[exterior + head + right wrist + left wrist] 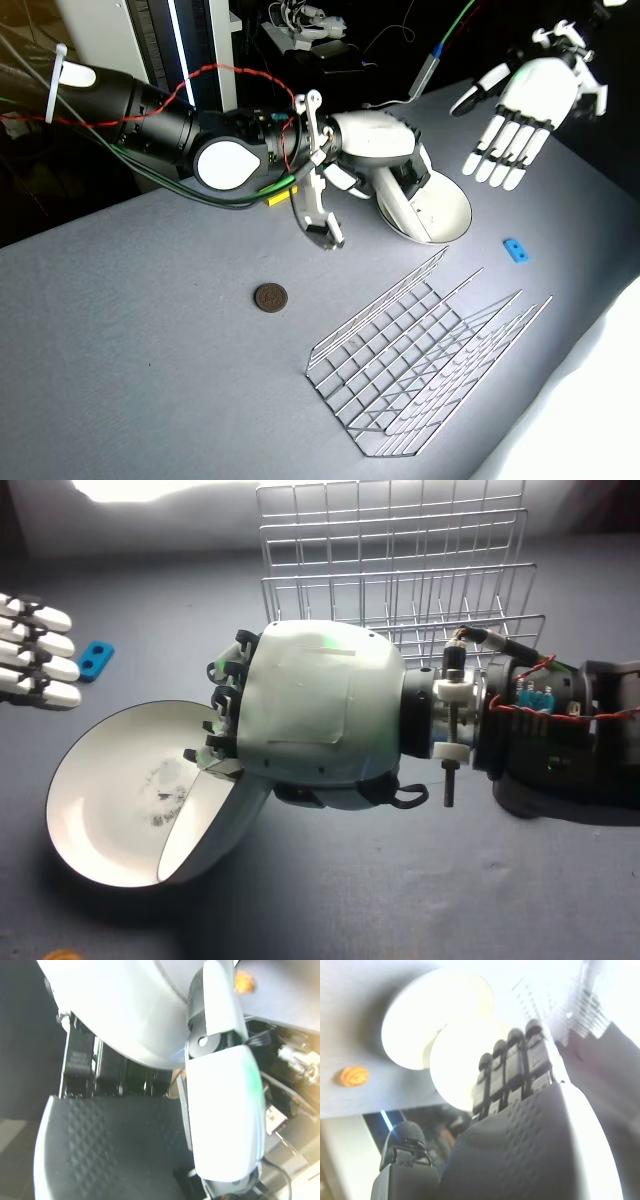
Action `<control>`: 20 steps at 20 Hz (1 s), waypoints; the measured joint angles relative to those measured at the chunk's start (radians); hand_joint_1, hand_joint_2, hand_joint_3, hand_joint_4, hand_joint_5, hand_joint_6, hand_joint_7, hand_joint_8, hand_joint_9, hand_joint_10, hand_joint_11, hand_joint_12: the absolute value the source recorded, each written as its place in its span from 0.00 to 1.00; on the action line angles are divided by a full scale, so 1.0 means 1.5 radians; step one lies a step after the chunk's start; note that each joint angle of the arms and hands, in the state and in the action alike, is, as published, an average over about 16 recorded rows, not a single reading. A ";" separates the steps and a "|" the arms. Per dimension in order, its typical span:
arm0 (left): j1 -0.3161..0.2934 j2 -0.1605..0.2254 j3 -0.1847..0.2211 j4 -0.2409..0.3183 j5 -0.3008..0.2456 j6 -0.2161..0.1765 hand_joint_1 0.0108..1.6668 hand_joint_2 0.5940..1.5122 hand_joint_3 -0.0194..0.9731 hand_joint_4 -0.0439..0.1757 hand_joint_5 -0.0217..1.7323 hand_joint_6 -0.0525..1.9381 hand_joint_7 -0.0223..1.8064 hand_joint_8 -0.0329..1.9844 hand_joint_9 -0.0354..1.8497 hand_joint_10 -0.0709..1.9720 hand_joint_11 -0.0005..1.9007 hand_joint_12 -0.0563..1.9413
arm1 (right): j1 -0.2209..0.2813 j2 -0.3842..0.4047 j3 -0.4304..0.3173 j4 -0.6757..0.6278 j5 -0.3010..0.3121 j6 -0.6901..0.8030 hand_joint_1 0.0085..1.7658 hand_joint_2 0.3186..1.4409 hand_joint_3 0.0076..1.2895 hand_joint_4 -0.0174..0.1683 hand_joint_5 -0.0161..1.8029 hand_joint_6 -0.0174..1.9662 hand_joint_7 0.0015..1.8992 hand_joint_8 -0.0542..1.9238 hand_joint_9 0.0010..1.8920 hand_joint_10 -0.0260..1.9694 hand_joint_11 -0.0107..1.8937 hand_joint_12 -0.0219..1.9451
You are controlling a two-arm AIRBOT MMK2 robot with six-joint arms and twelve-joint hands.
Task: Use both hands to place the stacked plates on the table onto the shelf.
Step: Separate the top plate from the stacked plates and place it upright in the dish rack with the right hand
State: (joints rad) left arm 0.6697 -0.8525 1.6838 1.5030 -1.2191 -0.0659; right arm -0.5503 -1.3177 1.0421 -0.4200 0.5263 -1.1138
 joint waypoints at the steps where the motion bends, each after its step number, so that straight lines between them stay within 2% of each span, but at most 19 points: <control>1: -0.006 0.006 -0.001 0.004 0.002 -0.006 0.00 0.57 0.04 0.21 0.07 0.03 0.07 0.02 0.06 0.04 0.01 0.04 | 0.006 0.007 -0.010 0.003 -0.002 0.000 0.68 0.62 0.00 0.08 0.51 0.46 0.57 0.39 0.59 0.34 0.43 0.69; 6: -0.025 0.027 -0.007 0.009 0.011 -0.040 0.00 0.57 0.04 0.21 0.07 0.03 0.07 0.02 0.05 0.04 0.01 0.04 | 0.038 0.045 -0.057 0.032 -0.017 0.001 0.69 0.62 0.00 0.08 0.52 0.47 0.58 0.39 0.60 0.35 0.43 0.68; 13: -0.036 0.036 -0.009 0.015 0.016 -0.086 0.00 0.57 0.04 0.21 0.08 0.03 0.07 0.02 0.05 0.04 0.01 0.04 | 0.105 0.121 -0.119 0.101 -0.050 0.032 0.69 0.62 0.00 0.07 0.51 0.47 0.58 0.41 0.59 0.38 0.42 0.70; 20: -0.028 0.038 -0.014 0.032 0.016 -0.102 0.00 0.57 0.04 0.21 0.08 0.03 0.07 0.02 0.05 0.04 0.01 0.04 | 0.193 0.191 -0.144 0.154 -0.119 0.136 0.70 0.62 0.00 0.07 0.52 0.44 0.56 0.46 0.56 0.47 0.40 0.73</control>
State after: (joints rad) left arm 0.6281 -0.7962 1.6624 1.5517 -1.1947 -0.2190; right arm -0.2609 -1.0315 0.8258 -0.1887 0.3479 -0.9094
